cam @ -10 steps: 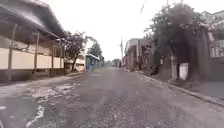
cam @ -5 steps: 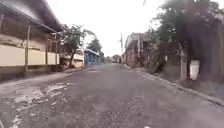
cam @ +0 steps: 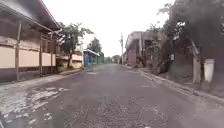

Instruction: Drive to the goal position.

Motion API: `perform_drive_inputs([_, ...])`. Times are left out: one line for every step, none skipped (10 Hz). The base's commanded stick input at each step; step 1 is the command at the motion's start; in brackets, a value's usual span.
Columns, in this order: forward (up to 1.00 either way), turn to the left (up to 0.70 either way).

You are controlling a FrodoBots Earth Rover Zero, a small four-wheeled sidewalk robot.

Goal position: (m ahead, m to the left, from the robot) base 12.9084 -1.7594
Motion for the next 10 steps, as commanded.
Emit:
perform_drive_inputs([1.00, 0.00])
perform_drive_inputs([1.00, 0.00])
perform_drive_inputs([1.00, 0.00])
perform_drive_inputs([1.00, 0.00])
perform_drive_inputs([1.00, 0.00])
perform_drive_inputs([1.00, 0.00])
perform_drive_inputs([1.00, 0.00])
perform_drive_inputs([1.00, 0.00])
perform_drive_inputs([1.00, 0.00])
perform_drive_inputs([1.00, 0.00])
